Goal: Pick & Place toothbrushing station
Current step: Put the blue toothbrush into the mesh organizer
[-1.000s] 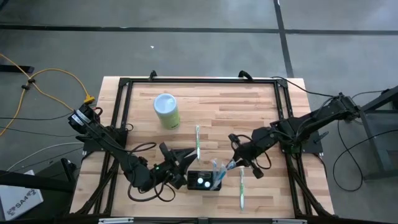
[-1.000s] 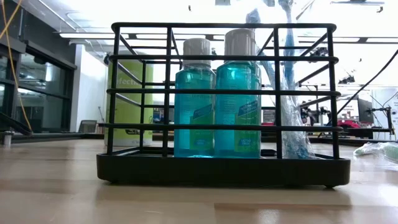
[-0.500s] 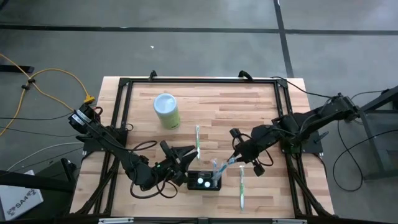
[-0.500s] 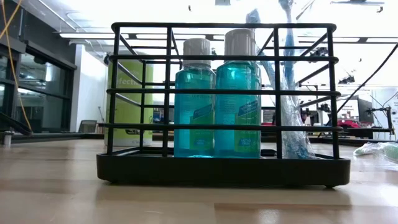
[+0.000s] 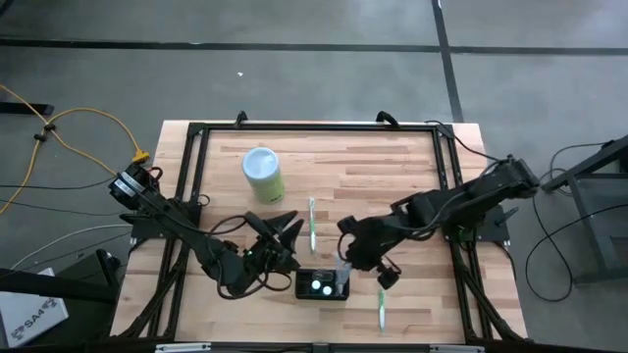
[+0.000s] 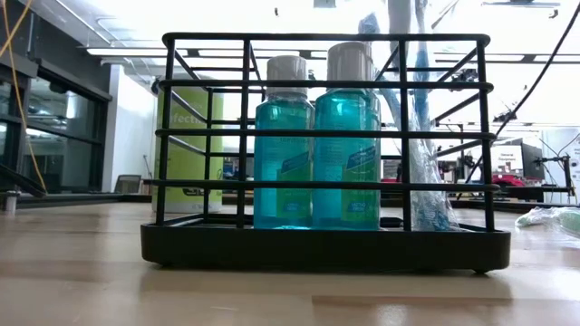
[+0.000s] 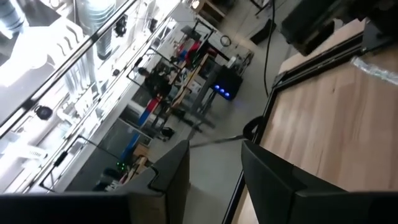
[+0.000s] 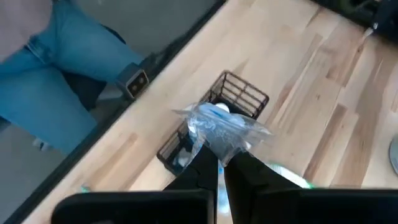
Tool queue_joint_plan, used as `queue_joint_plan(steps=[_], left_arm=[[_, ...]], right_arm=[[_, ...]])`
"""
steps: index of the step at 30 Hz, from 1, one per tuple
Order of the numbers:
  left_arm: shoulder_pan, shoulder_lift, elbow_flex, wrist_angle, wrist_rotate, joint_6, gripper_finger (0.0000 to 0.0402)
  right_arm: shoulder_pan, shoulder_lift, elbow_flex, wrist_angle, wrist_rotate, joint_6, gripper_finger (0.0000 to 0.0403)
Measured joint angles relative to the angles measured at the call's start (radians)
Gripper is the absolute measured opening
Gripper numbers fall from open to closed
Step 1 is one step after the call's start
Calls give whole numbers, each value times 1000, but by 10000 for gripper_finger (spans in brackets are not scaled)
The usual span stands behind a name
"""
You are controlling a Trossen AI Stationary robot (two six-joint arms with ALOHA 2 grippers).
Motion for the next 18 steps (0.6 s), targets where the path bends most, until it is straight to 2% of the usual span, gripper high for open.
queue_joint_plan(steps=[7,18], left_arm=[[0,0,0,0,-19,-1,139],[0,0,0,0,-20,-1,139]], right_arm=[[1,25,50,-43,40,3,4],[-2,25,46,-73,45,77,4]])
